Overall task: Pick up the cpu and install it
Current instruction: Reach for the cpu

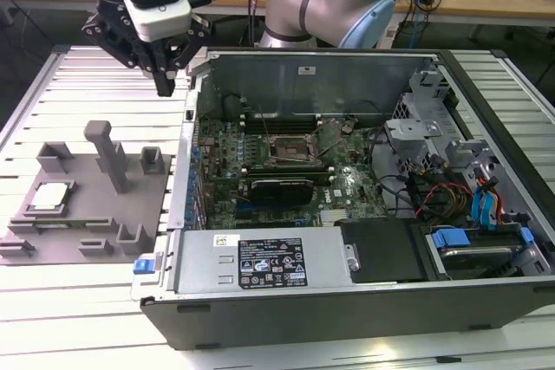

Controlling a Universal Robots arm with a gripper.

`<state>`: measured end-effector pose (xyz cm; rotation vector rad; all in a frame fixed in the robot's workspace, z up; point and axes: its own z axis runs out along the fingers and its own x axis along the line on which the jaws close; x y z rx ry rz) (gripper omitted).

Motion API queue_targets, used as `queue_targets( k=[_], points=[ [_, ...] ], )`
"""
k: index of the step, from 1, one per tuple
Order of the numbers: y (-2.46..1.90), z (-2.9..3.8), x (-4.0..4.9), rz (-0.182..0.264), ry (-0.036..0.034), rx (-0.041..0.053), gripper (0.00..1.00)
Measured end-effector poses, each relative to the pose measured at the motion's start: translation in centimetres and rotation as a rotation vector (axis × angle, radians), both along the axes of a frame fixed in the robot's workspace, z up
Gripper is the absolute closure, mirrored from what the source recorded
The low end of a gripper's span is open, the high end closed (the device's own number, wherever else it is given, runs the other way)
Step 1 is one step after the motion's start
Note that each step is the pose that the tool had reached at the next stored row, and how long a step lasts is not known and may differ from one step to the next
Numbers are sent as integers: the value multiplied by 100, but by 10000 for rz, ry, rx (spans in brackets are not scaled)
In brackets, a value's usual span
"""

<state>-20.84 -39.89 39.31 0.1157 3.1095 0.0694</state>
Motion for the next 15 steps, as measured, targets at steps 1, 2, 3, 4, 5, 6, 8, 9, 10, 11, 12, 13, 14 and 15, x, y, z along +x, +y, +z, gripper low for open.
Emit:
queue_targets(
  k=[1, 2, 3, 4, 5, 6, 8, 9, 10, 11, 12, 13, 14, 15],
  points=[
    [0, 0, -18, -1, -2, 0, 89],
    [0, 0, -42, -1, -4, -1, 89],
    [0, 0, -75, -2, -8, 0, 89],
    [0, 0, -97, -2, -10, -1, 89],
    [0, 0, -118, 0, -13, 0, 89],
    [0, 1, -135, -1, -13, -1, 89],
    [0, 0, -179, 0, -20, 0, 89],
    [0, 0, -198, -1, -24, 0, 89],
    [0, 0, -228, -1, -29, -1, 89],
    [0, 0, -253, -2, -34, 0, 89],
    [0, 0, -277, -1, -39, 0, 89],
    [0, 0, -305, -2, -44, 0, 89],
    [0, -1, -358, 0, -52, 0, 89],
    [0, -1, -385, 0, -57, 0, 89]
  ],
)
